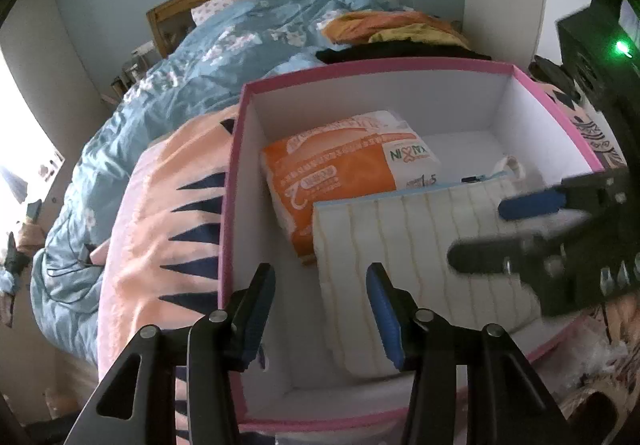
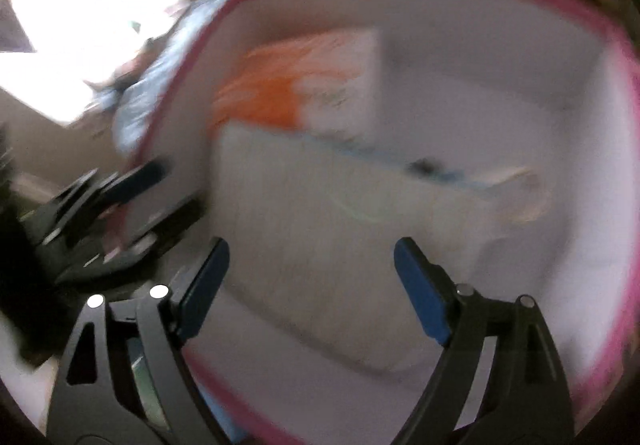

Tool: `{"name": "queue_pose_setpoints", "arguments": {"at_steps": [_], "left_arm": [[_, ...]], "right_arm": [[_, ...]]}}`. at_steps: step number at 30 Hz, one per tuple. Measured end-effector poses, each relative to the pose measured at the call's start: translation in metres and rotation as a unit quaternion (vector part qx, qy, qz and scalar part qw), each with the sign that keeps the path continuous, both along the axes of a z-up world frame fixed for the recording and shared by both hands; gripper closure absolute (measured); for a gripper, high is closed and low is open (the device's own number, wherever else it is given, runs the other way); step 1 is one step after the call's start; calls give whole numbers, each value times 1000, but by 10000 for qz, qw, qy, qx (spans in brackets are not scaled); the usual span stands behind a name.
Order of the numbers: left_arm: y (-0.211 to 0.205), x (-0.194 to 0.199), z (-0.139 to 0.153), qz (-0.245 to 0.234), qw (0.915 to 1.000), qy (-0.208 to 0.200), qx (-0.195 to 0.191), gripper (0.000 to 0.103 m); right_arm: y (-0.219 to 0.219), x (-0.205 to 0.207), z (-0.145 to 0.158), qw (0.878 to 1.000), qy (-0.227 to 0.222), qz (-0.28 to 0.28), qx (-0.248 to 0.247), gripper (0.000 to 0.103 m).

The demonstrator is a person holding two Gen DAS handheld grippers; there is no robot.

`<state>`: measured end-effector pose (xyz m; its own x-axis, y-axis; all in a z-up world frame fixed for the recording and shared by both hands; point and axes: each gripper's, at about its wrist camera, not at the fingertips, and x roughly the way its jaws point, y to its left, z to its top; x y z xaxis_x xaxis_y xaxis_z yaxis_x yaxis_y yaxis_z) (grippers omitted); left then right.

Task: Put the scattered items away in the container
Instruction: 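Open the right gripper and press the pouch flat in the box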

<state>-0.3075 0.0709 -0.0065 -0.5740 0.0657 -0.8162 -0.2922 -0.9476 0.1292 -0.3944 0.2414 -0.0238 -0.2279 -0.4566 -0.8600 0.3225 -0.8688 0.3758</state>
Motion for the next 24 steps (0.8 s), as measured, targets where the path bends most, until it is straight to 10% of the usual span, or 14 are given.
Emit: {"name": "queue_pose_setpoints", "arguments": {"at_steps": [7,15,20,24], "left_arm": [[-9,8,6,-43,9992,152,373,53],[-11,13,9,-88,9986,176,490,52],[-13,14,9,-91,9985,213,505,50],[-20,14,13,-8,9978,253,618,47]], "right_arm": [[-13,-15,7,9826,725,71,1710,18],[-44,-29,-44,9489,145,832,3040,18],[-57,-8,-37,9526,373,1527,2603,18],[-33,-17,-21,9752,429,867,1993,18]]}}
